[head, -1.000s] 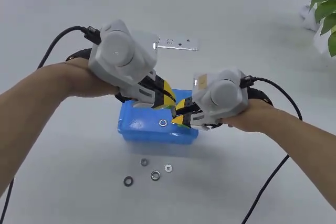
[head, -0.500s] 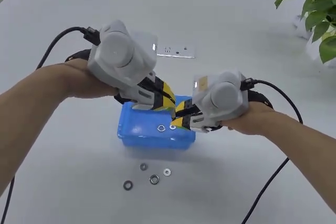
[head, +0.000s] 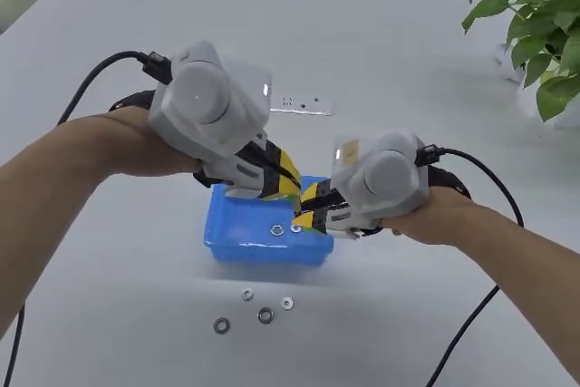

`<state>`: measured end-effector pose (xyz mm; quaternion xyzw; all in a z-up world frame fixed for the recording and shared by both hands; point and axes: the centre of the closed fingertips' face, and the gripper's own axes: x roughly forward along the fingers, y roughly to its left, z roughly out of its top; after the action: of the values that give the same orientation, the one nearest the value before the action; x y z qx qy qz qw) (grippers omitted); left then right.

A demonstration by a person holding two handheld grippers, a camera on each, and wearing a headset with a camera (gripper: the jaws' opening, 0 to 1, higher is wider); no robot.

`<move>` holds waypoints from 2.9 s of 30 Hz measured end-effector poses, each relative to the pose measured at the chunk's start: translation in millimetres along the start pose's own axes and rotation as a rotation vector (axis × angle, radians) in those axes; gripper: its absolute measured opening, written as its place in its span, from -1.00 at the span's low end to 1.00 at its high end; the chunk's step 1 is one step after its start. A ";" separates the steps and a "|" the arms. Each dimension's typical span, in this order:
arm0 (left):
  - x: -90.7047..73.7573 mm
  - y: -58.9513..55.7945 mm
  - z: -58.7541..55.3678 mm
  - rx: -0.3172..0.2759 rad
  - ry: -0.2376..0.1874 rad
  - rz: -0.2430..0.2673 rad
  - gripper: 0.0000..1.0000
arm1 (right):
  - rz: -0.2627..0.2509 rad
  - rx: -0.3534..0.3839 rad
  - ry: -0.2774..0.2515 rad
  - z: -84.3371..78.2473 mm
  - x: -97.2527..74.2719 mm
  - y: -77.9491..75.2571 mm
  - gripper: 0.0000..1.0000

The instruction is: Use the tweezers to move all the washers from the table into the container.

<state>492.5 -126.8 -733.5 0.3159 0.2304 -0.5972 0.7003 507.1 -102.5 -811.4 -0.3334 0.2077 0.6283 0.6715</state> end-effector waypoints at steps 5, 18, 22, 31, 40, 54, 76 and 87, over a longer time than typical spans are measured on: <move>-4.9 -7.0 3.9 0.006 0.003 -0.001 -0.89 | -0.007 0.000 -0.003 4.2 -4.7 6.0 -0.78; -10.7 -29.5 1.1 0.005 0.024 -0.016 -0.89 | -0.007 0.008 -0.010 8.9 -4.9 31.1 -0.77; -10.9 -37.8 -2.0 0.000 0.031 -0.022 -0.89 | 0.003 0.011 -0.010 8.7 -2.7 39.5 -0.77; -7.7 -57.9 -11.0 -0.022 0.039 -0.040 -0.89 | 0.033 0.018 -0.004 5.5 5.1 61.9 -0.76; -3.1 -73.7 -25.3 -0.049 0.052 -0.065 -0.89 | 0.071 0.019 0.004 1.0 16.5 83.8 -0.76; -1.0 -89.2 -41.1 -0.084 0.073 -0.084 -0.89 | 0.110 0.039 -0.005 0.1 32.4 105.0 -0.76; 5.1 -100.7 -52.7 -0.101 0.082 -0.099 -0.89 | 0.138 0.050 -0.004 -4.5 45.1 119.0 -0.76; 6.5 -99.0 -53.8 -0.112 0.076 -0.100 -0.89 | 0.134 0.067 -0.008 -6.5 47.1 117.7 -0.76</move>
<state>399.4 -101.2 -791.9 0.2867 0.3052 -0.6053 0.6769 398.2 -75.3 -870.8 -0.2937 0.2476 0.6660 0.6394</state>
